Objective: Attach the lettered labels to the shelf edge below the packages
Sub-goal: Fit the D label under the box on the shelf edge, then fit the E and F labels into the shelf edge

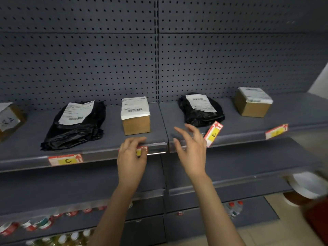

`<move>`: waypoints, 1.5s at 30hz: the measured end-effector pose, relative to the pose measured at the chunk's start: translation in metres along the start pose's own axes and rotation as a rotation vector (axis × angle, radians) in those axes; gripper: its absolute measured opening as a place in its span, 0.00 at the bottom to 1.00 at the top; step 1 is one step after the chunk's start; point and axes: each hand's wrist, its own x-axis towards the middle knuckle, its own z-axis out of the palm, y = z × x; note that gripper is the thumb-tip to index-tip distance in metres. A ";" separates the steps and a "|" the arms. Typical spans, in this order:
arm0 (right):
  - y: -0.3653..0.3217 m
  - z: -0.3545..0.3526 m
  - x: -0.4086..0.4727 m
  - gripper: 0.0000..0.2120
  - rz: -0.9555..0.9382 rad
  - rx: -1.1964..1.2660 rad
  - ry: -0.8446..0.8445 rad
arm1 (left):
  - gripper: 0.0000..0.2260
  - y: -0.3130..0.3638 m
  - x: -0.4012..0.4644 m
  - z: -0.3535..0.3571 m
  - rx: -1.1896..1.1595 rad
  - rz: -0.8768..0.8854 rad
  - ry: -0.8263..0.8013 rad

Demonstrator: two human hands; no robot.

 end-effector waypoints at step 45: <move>0.177 -0.127 0.056 0.09 -0.011 0.009 -0.002 | 0.14 0.154 -0.018 0.181 -0.023 -0.017 0.028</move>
